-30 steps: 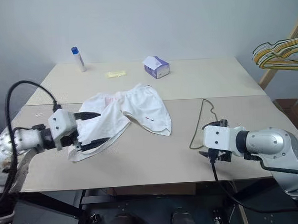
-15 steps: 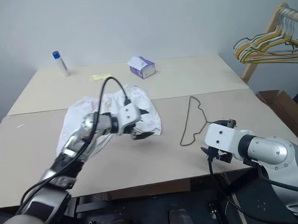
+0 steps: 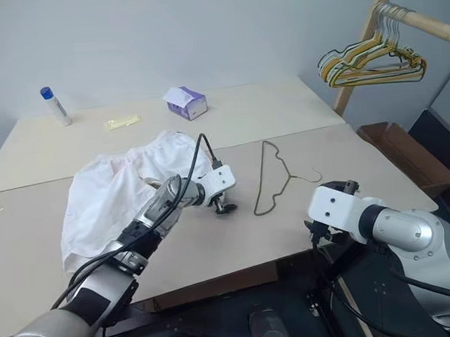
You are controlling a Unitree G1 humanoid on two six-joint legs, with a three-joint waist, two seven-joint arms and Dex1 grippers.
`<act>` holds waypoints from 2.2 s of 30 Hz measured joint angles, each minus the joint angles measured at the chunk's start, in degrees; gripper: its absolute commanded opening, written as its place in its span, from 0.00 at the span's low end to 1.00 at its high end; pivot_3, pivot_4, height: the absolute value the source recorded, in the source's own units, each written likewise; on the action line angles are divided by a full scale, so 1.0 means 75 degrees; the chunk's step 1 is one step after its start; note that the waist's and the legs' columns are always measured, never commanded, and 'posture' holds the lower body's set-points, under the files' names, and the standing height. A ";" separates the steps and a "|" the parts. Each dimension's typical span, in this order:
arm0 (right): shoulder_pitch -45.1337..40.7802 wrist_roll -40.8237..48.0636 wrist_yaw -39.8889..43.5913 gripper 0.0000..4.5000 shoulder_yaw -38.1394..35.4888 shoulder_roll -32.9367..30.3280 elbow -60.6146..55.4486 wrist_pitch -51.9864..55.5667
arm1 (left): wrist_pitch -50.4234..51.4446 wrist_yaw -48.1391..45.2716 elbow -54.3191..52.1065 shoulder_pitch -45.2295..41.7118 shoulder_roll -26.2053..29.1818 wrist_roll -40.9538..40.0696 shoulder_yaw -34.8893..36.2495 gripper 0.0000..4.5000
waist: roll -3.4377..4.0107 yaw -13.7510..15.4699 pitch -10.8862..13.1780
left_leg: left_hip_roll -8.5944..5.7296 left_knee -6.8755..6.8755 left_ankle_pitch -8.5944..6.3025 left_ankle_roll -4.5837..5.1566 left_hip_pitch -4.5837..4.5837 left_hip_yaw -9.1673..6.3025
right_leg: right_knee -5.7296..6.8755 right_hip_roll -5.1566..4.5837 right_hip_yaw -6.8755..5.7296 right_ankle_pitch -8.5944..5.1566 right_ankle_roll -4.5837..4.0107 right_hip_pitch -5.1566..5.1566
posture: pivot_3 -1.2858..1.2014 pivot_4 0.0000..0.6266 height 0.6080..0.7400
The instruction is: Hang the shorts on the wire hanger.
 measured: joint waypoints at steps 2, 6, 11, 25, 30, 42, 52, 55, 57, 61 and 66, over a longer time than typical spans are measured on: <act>-0.0089 0.0000 0.0001 1.00 0.0046 -0.0001 0.0016 0.0000 | 0.0171 0.0129 0.0086 -0.0051 -0.0075 0.0009 0.0024 1.00 | 0.0000 0.0004 0.0000 | -0.0002 0.0000 0.0000 0.0000 0.0006 -0.0003 | 0.0000 -0.0001 0.0000 0.0001 0.0002 0.0007 | 0.43 0.00 1.00; -0.0198 -0.0002 0.0011 1.00 0.0179 -0.0018 0.0094 -0.0002 | 0.0471 0.0319 0.0202 -0.0117 -0.0121 0.0013 0.0080 1.00 | -0.0001 -0.0014 0.0001 | -0.0001 -0.0007 -0.0001 -0.0002 0.0022 -0.0002 | -0.0005 -0.0001 0.0000 -0.0007 0.0012 0.0062 | 0.43 0.00 1.00; -0.0196 -0.0005 0.0036 1.00 0.0241 -0.0032 0.0145 -0.0005 | 0.0602 0.0427 0.0225 -0.0089 -0.0099 -0.0004 0.0216 1.00 | -0.0001 -0.0060 0.0000 | 0.0000 -0.0008 -0.0002 -0.0002 0.0029 -0.0003 | -0.0004 -0.0001 0.0000 -0.0008 0.0013 0.0074 | 0.43 0.00 1.00; -0.0351 -0.0156 0.0037 1.00 0.0486 -0.0074 0.0428 -0.0178 | 0.1597 0.0244 0.0202 0.0066 0.0042 -0.0498 0.0811 0.15 | -0.0002 -0.0165 -0.0014 | -0.0001 -0.0009 -0.0002 -0.0003 0.0036 -0.0021 | -0.0004 0.0002 0.0000 -0.0008 0.0013 0.0086 | 0.44 0.00 1.00; -0.0449 -0.0157 0.0037 1.00 0.0582 -0.0074 0.0460 -0.0220 | 0.1643 0.0243 0.0161 0.0070 0.0197 -0.0575 0.0866 0.00 | -0.0002 -0.0160 -0.0014 | -0.0001 -0.0010 -0.0002 -0.0003 0.0035 -0.0034 | -0.0004 0.0002 0.0000 -0.0008 0.0014 0.0085 | 0.45 0.00 1.00; -0.2170 -0.0378 0.0086 1.00 0.1745 0.0341 0.1572 -0.1046 | 0.4406 -0.1980 -0.5956 0.2648 0.2948 -0.2747 0.1496 0.00 | 0.0005 0.0258 -0.0007 | -0.0006 -0.0019 -0.0001 -0.0003 0.0010 -0.0066 | 0.0014 -0.0003 0.0012 0.0026 -0.0044 -0.0010 | 0.51 0.00 1.00; -0.4157 -0.1383 0.0293 1.00 0.3664 0.1765 0.3865 -0.3718 | 0.3388 -0.3339 -0.8817 0.6359 0.6101 -0.3929 0.3528 0.00 | 0.0004 0.1139 0.0012 | 0.0009 -0.0020 -0.0001 -0.0003 0.0012 0.0019 | 0.0015 0.0001 0.0001 0.0020 -0.0074 -0.0030 | 0.56 0.00 1.00; -0.4766 -0.1817 0.0235 1.00 0.4192 0.2374 0.4876 -0.4854 | 0.3070 -0.3521 -0.9149 0.7290 0.6232 -0.4228 0.4719 0.00 | 0.0005 0.1393 0.0015 | 0.0012 -0.0019 0.0000 -0.0004 0.0016 0.0026 | 0.0018 0.0001 -0.0004 0.0019 -0.0079 -0.0030 | 0.57 0.00 1.00; -0.5061 -0.2050 0.0180 1.00 0.4488 0.2790 0.5490 -0.5509 | 0.2913 -0.3633 -0.9325 0.7672 0.6237 -0.4401 0.5362 0.00 | 0.0007 0.1538 0.0016 | 0.0016 -0.0019 0.0000 -0.0004 0.0017 0.0031 | 0.0020 0.0004 -0.0006 0.0015 -0.0090 -0.0030 | 0.58 0.00 1.00; -0.5611 -0.2847 -0.0133 1.00 0.5176 0.3379 0.6894 -0.6860 | 0.2800 -0.3816 -0.9637 0.8294 0.6216 -0.4754 0.6360 0.00 | 0.0009 0.1725 0.0017 | 0.0018 -0.0020 0.0001 -0.0005 0.0016 0.0032 | 0.0024 0.0004 -0.0013 0.0010 -0.0100 -0.0030 | 0.60 0.00 1.00; -0.6180 -0.4166 -0.1209 1.00 0.5781 0.3802 0.8721 -0.8117 | 0.2804 -0.3815 -0.9736 0.8767 0.6226 -0.4852 0.7043 0.00 | 0.0012 0.1826 0.0019 | 0.0018 -0.0020 0.0004 -0.0011 0.0016 0.0031 | 0.0032 0.0005 -0.0018 0.0003 -0.0119 -0.0031 | 0.61 0.00 1.00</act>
